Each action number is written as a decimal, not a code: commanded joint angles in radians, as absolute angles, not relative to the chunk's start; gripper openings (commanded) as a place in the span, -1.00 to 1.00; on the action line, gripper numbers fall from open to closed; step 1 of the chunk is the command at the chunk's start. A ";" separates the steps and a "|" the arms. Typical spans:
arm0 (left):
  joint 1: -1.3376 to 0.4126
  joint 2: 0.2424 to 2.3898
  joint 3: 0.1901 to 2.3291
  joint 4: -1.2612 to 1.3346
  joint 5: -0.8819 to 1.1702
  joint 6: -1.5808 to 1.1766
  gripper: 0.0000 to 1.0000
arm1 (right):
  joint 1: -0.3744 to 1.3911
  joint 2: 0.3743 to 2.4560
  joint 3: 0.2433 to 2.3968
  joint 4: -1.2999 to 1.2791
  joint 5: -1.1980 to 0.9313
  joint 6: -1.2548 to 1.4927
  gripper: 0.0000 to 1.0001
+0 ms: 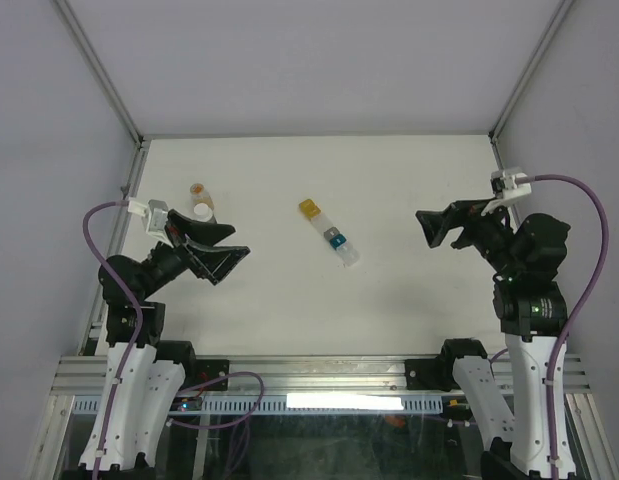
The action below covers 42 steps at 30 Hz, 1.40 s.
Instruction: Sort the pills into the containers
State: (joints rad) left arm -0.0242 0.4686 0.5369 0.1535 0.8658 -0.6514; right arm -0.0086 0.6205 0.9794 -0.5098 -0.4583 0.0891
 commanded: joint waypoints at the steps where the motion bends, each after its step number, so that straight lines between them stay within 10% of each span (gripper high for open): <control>1: -0.010 0.498 0.510 0.227 0.865 -0.695 0.98 | 0.000 0.650 1.017 -0.465 -0.479 0.092 1.00; 21: -0.011 0.719 0.499 0.172 0.713 -0.735 0.98 | 0.000 0.763 0.775 -0.420 -1.044 -0.339 1.00; 42: -0.270 0.998 0.766 -0.078 0.284 -0.560 0.82 | 0.069 0.847 0.748 -0.462 -0.852 -0.491 1.00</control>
State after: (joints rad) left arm -0.1623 0.9558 0.6804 -0.0769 0.4343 -0.6086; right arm 0.0158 0.8158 0.7380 -0.4843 -0.9073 -0.4271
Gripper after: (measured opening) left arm 0.910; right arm 0.999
